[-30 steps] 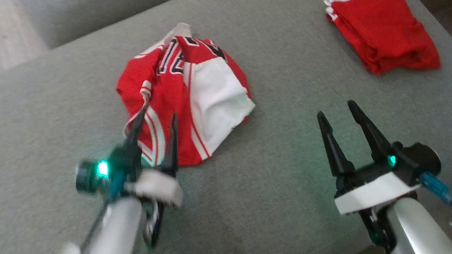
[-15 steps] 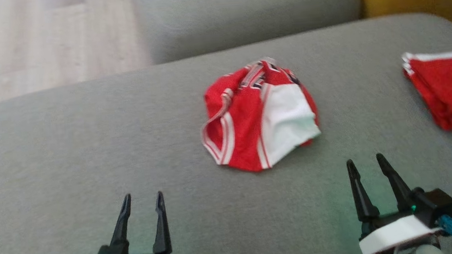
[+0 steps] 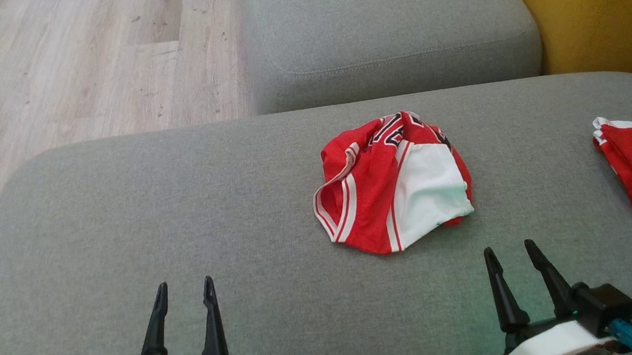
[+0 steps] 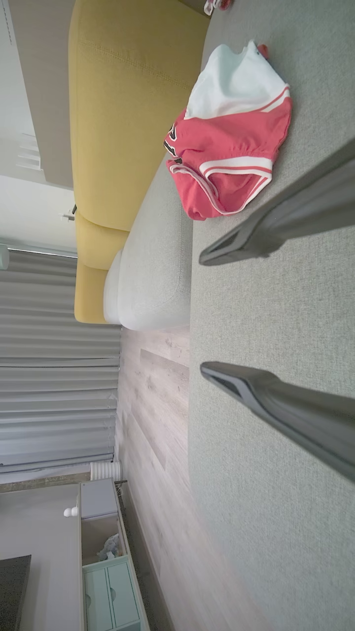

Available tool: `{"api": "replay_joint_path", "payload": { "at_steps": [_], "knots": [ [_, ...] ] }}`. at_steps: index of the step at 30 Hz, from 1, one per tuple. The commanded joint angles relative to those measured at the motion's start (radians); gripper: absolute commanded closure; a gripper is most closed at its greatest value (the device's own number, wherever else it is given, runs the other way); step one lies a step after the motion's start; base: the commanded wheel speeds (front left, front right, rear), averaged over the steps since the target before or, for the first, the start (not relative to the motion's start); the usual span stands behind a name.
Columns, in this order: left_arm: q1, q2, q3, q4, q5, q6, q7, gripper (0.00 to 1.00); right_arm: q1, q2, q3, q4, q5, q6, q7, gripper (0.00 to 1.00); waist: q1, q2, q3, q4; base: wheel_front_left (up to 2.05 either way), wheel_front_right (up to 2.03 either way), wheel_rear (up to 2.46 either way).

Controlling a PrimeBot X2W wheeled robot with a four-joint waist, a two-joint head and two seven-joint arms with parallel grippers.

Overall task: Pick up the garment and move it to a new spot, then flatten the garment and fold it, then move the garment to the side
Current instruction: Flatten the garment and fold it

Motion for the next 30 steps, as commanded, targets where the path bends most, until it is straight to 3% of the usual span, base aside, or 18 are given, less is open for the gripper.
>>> {"api": "replay_joint_path", "payload": {
  "at_steps": [1, 21, 30],
  "knots": [
    [-0.033, -0.004, 0.040, -0.035, 0.001, 0.007, -0.010, 0.00, -0.029, -0.001, 0.024, -0.027, 0.001, -0.001, -0.004, 0.00, 0.0000, 0.0000, 0.000, -0.001, 0.00, 0.00, 0.00],
    [-0.029, -0.004, 0.046, -0.016, -0.027, -0.005, -0.010, 0.00, -0.032, 0.002, 0.034, -0.026, 0.010, -0.001, -0.004, 0.00, 0.0000, 0.0000, -0.001, -0.003, 0.00, 0.00, 0.00],
    [-0.065, -0.004, 0.001, 0.035, -0.045, -0.028, -0.010, 0.00, -0.043, -0.001, 0.046, -0.031, 0.012, -0.001, -0.004, 0.00, 0.0000, 0.0000, 0.029, -0.024, 0.00, 0.00, 0.00]
  ]
}}
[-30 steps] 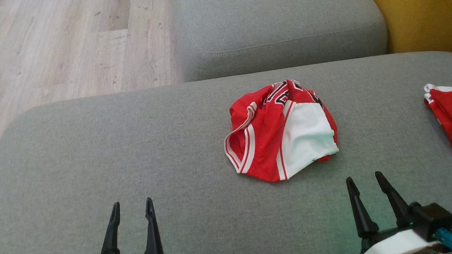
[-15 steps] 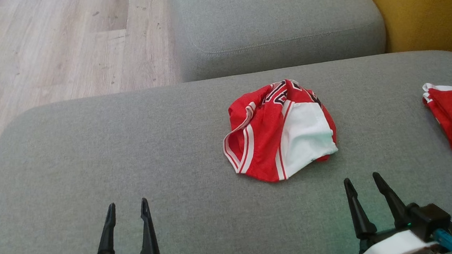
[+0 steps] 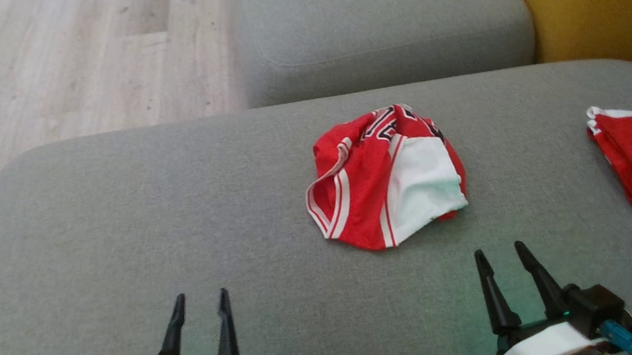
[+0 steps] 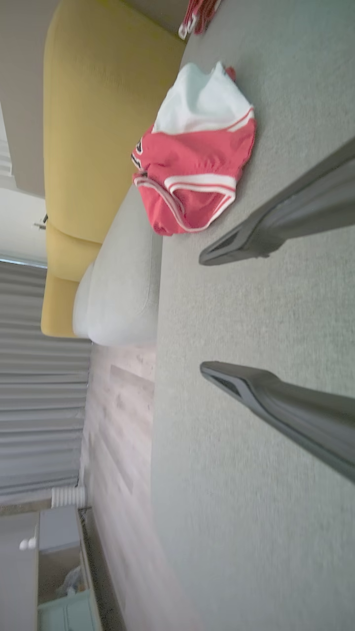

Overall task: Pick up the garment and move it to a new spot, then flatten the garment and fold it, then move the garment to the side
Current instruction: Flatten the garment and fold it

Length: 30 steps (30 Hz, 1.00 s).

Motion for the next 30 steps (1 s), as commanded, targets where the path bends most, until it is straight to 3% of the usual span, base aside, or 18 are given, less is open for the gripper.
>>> {"api": "replay_joint_path", "payload": {
  "at_steps": [1, 8, 15, 21, 27, 28, 30],
  "knots": [
    [-0.074, -0.004, 0.011, -0.017, -0.023, -0.010, -0.010, 0.00, -0.047, -0.007, 0.034, -0.032, 0.003, -0.001, -0.004, 0.00, 0.0000, 0.0000, 0.017, -0.019, 0.00, 0.00, 0.00],
    [-0.217, -0.004, -0.149, 0.123, -0.161, -0.039, -0.010, 0.00, -0.088, -0.033, 0.073, -0.043, 0.003, -0.001, -0.004, 0.00, 0.0000, 0.0000, 0.098, -0.082, 0.00, 0.00, 0.00],
    [-0.465, -0.004, -0.306, 0.342, -0.289, -0.011, -0.001, 0.00, -0.171, -0.047, 0.118, -0.064, 0.007, -0.001, -0.004, 0.00, 0.0000, 0.0000, 0.225, -0.174, 0.00, 0.00, 0.00],
    [-0.598, -0.004, -0.375, 0.518, -0.380, 0.006, 0.020, 0.00, -0.209, -0.039, 0.138, -0.060, 0.011, -0.001, -0.004, 0.00, 0.0000, 0.0000, 0.276, -0.254, 0.00, 0.00, 0.00],
    [-0.630, -0.004, -0.421, 0.652, -0.447, 0.007, 0.070, 0.00, -0.212, -0.026, 0.138, -0.055, 0.017, -0.001, -0.004, 0.00, 0.0000, 0.0000, 0.282, -0.306, 0.00, 0.00, 0.00],
    [-0.634, -0.004, -0.431, 0.667, -0.449, 0.007, 0.069, 0.07, -0.210, -0.025, 0.139, -0.055, 0.017, -0.001, -0.004, 0.00, 0.0000, 0.0000, 0.280, -0.312, 0.00, 0.00, 0.00],
    [-0.638, -0.004, -0.448, 0.678, -0.462, -0.006, 0.057, 0.96, -0.207, -0.022, 0.140, -0.052, 0.018, -0.001, -0.004, 0.00, 0.0000, 0.0000, 0.274, -0.320, 0.00, 0.00, 0.00]
  ]
}}
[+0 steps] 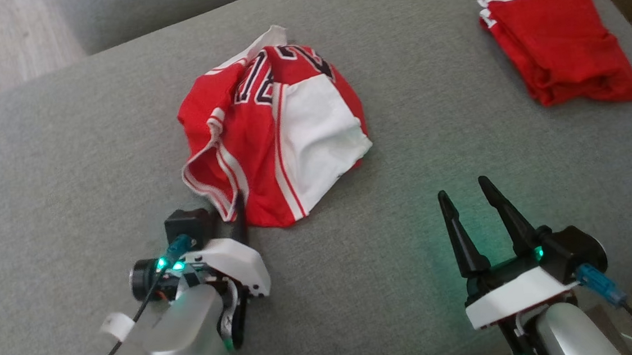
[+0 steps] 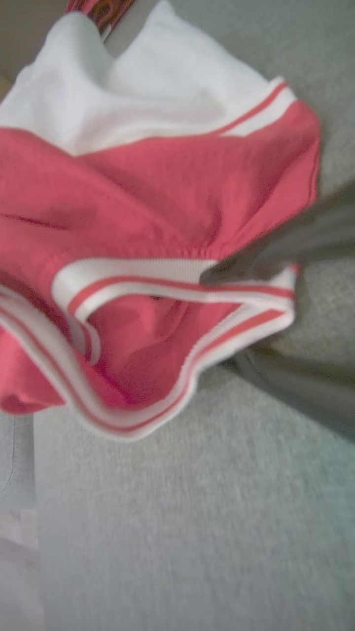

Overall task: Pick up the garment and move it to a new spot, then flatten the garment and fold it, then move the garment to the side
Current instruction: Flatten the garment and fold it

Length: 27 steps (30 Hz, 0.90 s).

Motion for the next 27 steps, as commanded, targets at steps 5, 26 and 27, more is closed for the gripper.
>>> {"api": "replay_joint_path", "payload": {
  "at_steps": [5, 26, 27],
  "knots": [
    [0.005, -0.001, -0.051, -0.025, -0.033, -0.061, -0.028, 1.00, -0.015, 0.009, 0.018, -0.022, 0.009, -0.001, -0.004, 0.00, 0.0000, 0.0000, -0.035, -0.018, 0.00, 0.00, 0.00],
    [-0.722, 0.021, -0.030, -0.166, -0.117, -0.180, -0.011, 1.00, 0.007, 0.036, 0.077, 0.008, 0.037, -0.001, -0.004, 0.00, 0.0000, 0.0000, -0.185, -0.145, 0.00, 0.00, 0.00],
    [-0.758, 0.028, -0.017, -0.156, -0.122, -0.184, -0.015, 1.00, 0.009, 0.036, 0.077, 0.009, 0.039, -0.001, -0.004, 0.00, 0.0000, 0.0000, -0.191, -0.145, 0.00, 0.00, 0.00]
  ]
}}
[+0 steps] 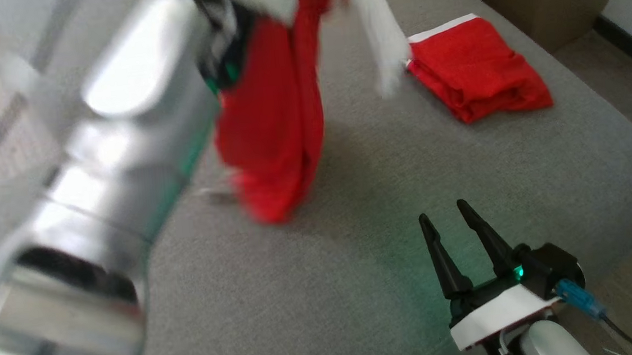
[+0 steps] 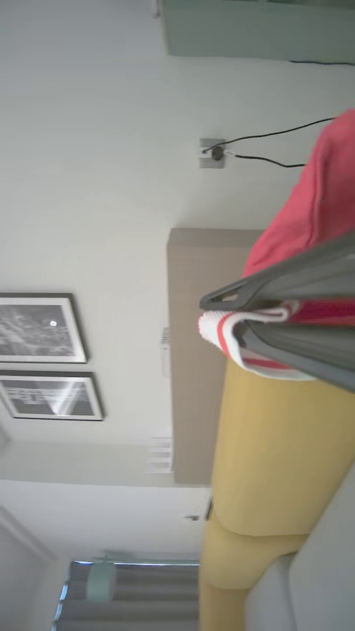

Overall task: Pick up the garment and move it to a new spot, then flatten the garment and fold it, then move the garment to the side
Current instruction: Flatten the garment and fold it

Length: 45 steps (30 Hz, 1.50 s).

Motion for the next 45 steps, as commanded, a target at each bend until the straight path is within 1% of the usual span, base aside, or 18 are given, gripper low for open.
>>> {"api": "replay_joint_path", "payload": {
  "at_steps": [1, 4, 7, 10, 15, 18, 21, 24, 25, 26, 27, 28, 30, 31, 36, 40, 42, 45],
  "knots": [
    [-0.108, 0.045, 0.051, -0.013, -0.009, -0.007, -0.015, 1.00, -0.017, 0.010, 0.019, -0.028, 0.006, -0.001, -0.004, 0.00, -0.0001, 0.0000, -0.018, -0.003, 0.00, 0.00, 0.00],
    [-0.161, 0.067, 0.082, 0.004, -0.029, -0.015, -0.024, 1.00, -0.007, 0.011, 0.010, -0.030, 0.010, -0.001, -0.004, 0.00, -0.0001, 0.0000, -0.036, 0.022, 0.00, 0.00, 0.00],
    [-0.127, 0.098, 0.111, 0.026, -0.078, -0.020, -0.010, 1.00, 0.004, 0.011, -0.009, -0.034, 0.010, -0.001, -0.004, 0.00, -0.0001, 0.0000, -0.052, 0.060, 0.00, 0.00, 0.00],
    [-0.023, 0.142, 0.112, 0.038, -0.106, -0.021, 0.013, 1.00, 0.014, 0.011, -0.028, -0.042, 0.008, -0.001, -0.004, 0.00, -0.0001, 0.0000, -0.054, 0.101, 0.00, 0.00, 0.00],
    [0.250, 0.213, 0.114, 0.051, -0.159, -0.020, 0.022, 1.00, 0.029, 0.011, -0.059, -0.050, 0.004, -0.001, -0.004, 0.00, -0.0001, 0.0000, -0.028, 0.166, 0.00, 0.00, 0.00],
    [0.400, 0.243, 0.110, 0.080, -0.210, -0.023, 0.070, 1.00, 0.029, 0.011, -0.069, -0.050, -0.001, -0.001, -0.004, 0.00, -0.0001, 0.0000, 0.002, 0.195, 0.00, 0.00, 0.00],
    [0.472, 0.276, 0.105, 0.129, -0.222, -0.024, 0.076, 1.00, 0.020, 0.011, -0.063, -0.045, -0.005, -0.001, -0.004, 0.00, -0.0001, 0.0000, 0.034, 0.212, 0.00, 0.00, 0.00],
    [0.487, 0.284, 0.103, 0.172, -0.215, -0.025, 0.037, 1.00, 0.004, 0.011, -0.059, -0.041, -0.008, -0.001, -0.004, 0.00, -0.0001, 0.0000, 0.055, 0.221, 0.00, 0.00, 0.00],
    [0.486, 0.284, 0.100, 0.185, -0.207, -0.024, 0.024, 0.68, 0.000, 0.011, -0.059, -0.041, -0.008, -0.001, -0.004, 0.00, -0.0001, 0.0000, 0.059, 0.224, 0.00, 0.00, 0.00],
    [0.482, 0.285, 0.096, 0.196, -0.194, -0.019, 0.008, 0.04, -0.004, 0.011, -0.057, -0.040, -0.008, -0.001, -0.004, 0.00, -0.0001, 0.0000, 0.063, 0.226, 0.00, 0.00, 0.00],
    [0.477, 0.286, 0.092, 0.204, -0.179, -0.008, -0.009, 0.00, -0.007, 0.011, -0.056, -0.039, -0.009, -0.001, -0.004, 0.00, -0.0001, 0.0000, 0.065, 0.228, 0.00, 0.00, 0.00],
    [0.472, 0.289, 0.087, 0.210, -0.157, 0.006, -0.022, 0.00, -0.010, 0.009, -0.054, -0.039, -0.009, -0.001, -0.004, 0.00, -0.0001, 0.0000, 0.067, 0.229, 0.00, 0.00, 0.00],
    [0.460, 0.302, 0.072, 0.206, -0.092, 0.061, -0.042, 0.00, -0.014, 0.007, -0.054, -0.037, -0.009, -0.001, -0.004, 0.00, -0.0001, 0.0000, 0.071, 0.233, 0.00, 0.00, 0.00],
    [0.460, 0.302, 0.072, 0.206, -0.092, 0.061, -0.042, 0.00, -0.014, 0.007, -0.054, -0.037, -0.009, -0.001, -0.004, 0.00, -0.0001, 0.0000, 0.071, 0.233, 0.00, 0.00, 0.00],
    [0.477, 0.328, 0.007, 0.087, 0.160, 0.273, -0.047, 0.00, -0.011, 0.003, -0.062, -0.037, -0.005, -0.001, -0.004, 0.00, -0.0001, 0.0000, 0.085, 0.248, 0.00, 0.00, 0.00],
    [0.523, 0.332, -0.063, 0.000, 0.309, 0.409, -0.047, 0.00, -0.010, 0.003, -0.062, -0.036, -0.005, -0.001, -0.004, 0.00, -0.0001, 0.0000, 0.096, 0.252, 0.00, 0.00, 0.00],
    [0.537, 0.327, -0.114, -0.047, 0.377, 0.442, -0.047, 0.00, -0.014, 0.003, -0.060, -0.037, -0.005, -0.001, -0.004, 0.00, -0.0001, 0.0000, 0.107, 0.254, 0.00, 0.00, 0.00],
    [0.546, 0.304, -0.197, -0.110, 0.459, 0.448, -0.047, 0.00, -0.020, 0.001, -0.056, -0.037, -0.005, -0.001, -0.004, 0.00, -0.0001, 0.0000, 0.120, 0.257, 0.00, 0.00, 0.00]
  ]
}}
